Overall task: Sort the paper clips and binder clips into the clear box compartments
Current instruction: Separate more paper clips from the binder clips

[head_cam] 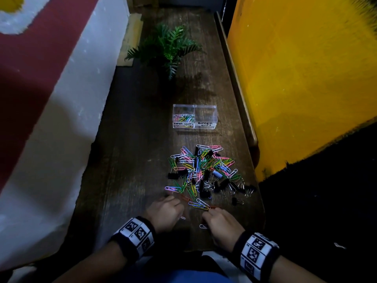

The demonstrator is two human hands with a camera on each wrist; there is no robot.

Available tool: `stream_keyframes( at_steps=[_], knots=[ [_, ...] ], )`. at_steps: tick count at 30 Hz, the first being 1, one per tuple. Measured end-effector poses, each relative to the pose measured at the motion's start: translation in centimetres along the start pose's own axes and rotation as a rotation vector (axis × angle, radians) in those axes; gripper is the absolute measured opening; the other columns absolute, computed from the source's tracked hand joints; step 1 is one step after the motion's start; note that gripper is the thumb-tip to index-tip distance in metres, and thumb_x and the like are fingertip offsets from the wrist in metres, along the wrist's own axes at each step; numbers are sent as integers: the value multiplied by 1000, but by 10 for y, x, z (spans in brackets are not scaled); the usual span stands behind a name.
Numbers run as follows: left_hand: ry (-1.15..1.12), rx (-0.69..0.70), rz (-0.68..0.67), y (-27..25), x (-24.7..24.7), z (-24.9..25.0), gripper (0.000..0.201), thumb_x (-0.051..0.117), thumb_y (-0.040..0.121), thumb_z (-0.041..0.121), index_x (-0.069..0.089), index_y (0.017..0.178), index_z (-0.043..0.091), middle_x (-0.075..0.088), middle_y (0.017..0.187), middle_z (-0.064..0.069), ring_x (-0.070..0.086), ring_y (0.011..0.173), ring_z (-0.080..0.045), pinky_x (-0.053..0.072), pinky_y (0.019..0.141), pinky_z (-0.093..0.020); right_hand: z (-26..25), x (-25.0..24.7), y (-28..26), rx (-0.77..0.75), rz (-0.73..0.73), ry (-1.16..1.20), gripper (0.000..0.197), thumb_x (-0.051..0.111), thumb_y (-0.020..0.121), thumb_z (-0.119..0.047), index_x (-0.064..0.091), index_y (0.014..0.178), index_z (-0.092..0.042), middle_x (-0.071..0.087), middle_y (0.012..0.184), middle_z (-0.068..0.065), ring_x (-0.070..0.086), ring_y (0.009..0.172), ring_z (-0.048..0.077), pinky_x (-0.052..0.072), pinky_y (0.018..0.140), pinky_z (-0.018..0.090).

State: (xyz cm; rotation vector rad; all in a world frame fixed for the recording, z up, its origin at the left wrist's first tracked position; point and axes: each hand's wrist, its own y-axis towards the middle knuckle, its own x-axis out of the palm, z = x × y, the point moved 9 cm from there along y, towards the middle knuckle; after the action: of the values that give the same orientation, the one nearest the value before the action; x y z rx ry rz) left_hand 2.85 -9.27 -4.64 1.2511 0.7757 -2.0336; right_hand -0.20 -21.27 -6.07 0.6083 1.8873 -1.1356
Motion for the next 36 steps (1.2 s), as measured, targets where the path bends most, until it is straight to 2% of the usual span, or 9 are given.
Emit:
stream_keyframes(
  at_steps=[2, 5, 9, 13, 17, 20, 26, 30, 36],
  knots=[
    [-16, -24, 5, 1, -1, 0, 14, 43, 75, 32, 52, 68, 23, 55, 69, 10, 59, 69, -12, 43, 47, -18, -1, 0, 1, -10, 19, -2, 35, 65, 64, -8, 58, 98, -15, 63, 96, 7, 58, 89, 29, 47, 79, 34],
    [-27, -181, -174, 2, 13, -9, 19, 44, 88, 36, 53, 100, 23, 57, 106, 2, 49, 108, -16, 44, 78, -29, -2, -2, 0, -15, 23, -2, 39, 63, 70, -8, 55, 107, -13, 59, 108, 9, 53, 100, 31, 42, 87, 37],
    [-105, -283, -303, 0, 27, -13, 68, 14, 61, 60, 47, 108, 26, 53, 118, 1, 43, 117, -19, 42, 88, -34, 0, -2, -1, 3, 25, 9, 40, 63, 73, -9, 52, 112, -12, 55, 114, 9, 49, 105, 31, 38, 89, 37],
    [-47, -323, -370, 0, 33, -14, 28, 42, 91, 32, 46, 117, 22, 49, 125, -4, 43, 122, -24, 39, 93, -40, -1, -1, 1, -4, 57, 16, 32, 66, 68, -10, 58, 99, -14, 60, 100, 7, 56, 91, 29, 45, 79, 34],
    [-5, -300, -377, 3, 33, -16, 25, 41, 97, 23, 51, 117, 14, 48, 126, -10, 45, 121, -28, 38, 95, -40, -1, 3, 2, 8, 37, -37, 36, 82, 42, -27, 57, 68, -27, 55, 73, -10, 54, 62, 10, 43, 55, 19],
    [-59, -274, -368, 8, 31, -18, 25, 43, 96, 23, 54, 116, 12, 47, 126, -10, 48, 118, -29, 39, 95, -39, -1, -4, 3, -22, 132, -27, 26, 76, 51, -29, 53, 65, -27, 52, 73, -9, 52, 59, 10, 41, 50, 20],
    [-327, -319, -174, 26, -2, -36, 39, 40, 77, 48, 64, 89, 20, 68, 96, 0, 62, 95, -21, 45, 79, -29, 22, -29, 13, 74, 160, 486, 4, 54, 84, -26, 55, 87, -26, 58, 82, -8, 56, 75, 8, 47, 69, 27],
    [-404, -495, 130, 64, -58, -81, 18, 63, 85, 42, 65, 83, 24, 71, 78, 5, 66, 75, -15, 52, 67, -28, 51, -56, 35, 217, 263, 865, 22, 64, 82, -8, 55, 87, -26, 57, 61, -3, 53, 51, 4, 44, 51, 21],
    [-512, -654, 351, 151, -146, -144, 8, 71, 82, 22, 64, 80, 24, 68, 80, 4, 63, 74, -10, 46, 69, -19, 75, -106, 89, 274, 220, 1100, 19, 58, 87, 5, 53, 80, -13, 57, 65, 3, 62, 52, 16, 47, 44, 26]
  ],
)
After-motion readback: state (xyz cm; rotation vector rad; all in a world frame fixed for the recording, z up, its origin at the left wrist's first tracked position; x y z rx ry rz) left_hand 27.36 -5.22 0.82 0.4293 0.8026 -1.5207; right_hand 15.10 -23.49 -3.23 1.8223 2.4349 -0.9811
